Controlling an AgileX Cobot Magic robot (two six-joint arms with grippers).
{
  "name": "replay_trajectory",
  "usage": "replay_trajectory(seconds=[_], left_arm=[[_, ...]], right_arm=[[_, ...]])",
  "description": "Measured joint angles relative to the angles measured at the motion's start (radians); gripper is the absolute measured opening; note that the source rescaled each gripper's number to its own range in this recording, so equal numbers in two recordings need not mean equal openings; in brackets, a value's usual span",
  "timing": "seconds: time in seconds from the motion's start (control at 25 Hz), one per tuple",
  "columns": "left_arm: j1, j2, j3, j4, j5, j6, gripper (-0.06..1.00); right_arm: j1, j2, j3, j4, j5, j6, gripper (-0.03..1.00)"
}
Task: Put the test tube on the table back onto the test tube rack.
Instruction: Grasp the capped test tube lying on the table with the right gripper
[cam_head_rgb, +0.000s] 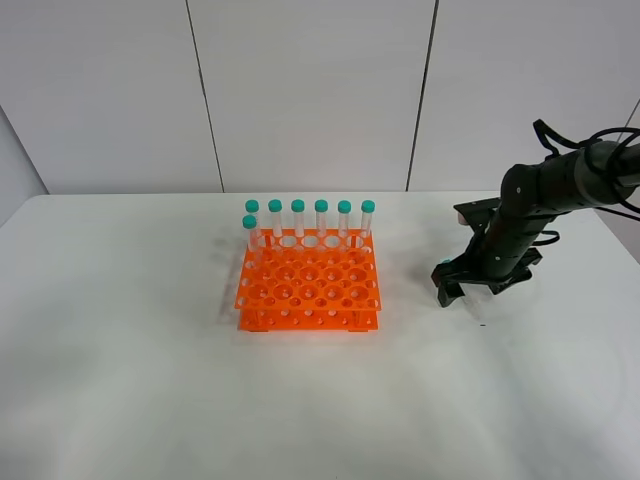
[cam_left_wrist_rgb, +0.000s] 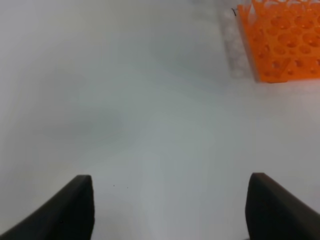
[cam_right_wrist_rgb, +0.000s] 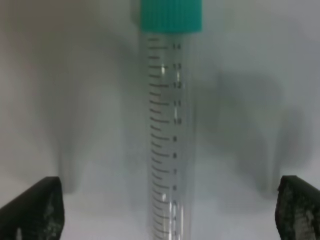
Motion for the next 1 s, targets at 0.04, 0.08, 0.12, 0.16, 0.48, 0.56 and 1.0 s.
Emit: replay_trajectory(seconds=[0.04,0.08,0.12,0.16,0.48,0.56,1.0], left_arm=[[0.000,0.000,0.000,0.000,0.000,0.000,0.97],[0.000,0.000,0.000,0.000,0.000,0.000,0.97],[0.000,0.000,0.000,0.000,0.000,0.000,0.97],[0.000,0.000,0.000,0.000,0.000,0.000,0.97],[0.000,0.000,0.000,0.000,0.000,0.000,0.97],[0.000,0.000,0.000,0.000,0.000,0.000,0.97],[0.000,0.000,0.000,0.000,0.000,0.000,0.97]], right_arm=[[0.000,0.000,0.000,0.000,-0.005,0.000,0.92],[0.000,0.000,0.000,0.000,-0.008,0.000,0.92],[0.000,0.000,0.000,0.000,-0.011,0.000,0.92],[0.000,0.000,0.000,0.000,-0.012,0.000,0.92],[0.000,0.007,0.000,0.000,-0.014,0.000,0.88],[0.000,0.011,0.000,0.000,-0.014,0.000,0.88],[0.000,0.013,0.000,0.000,-0.014,0.000,0.65]])
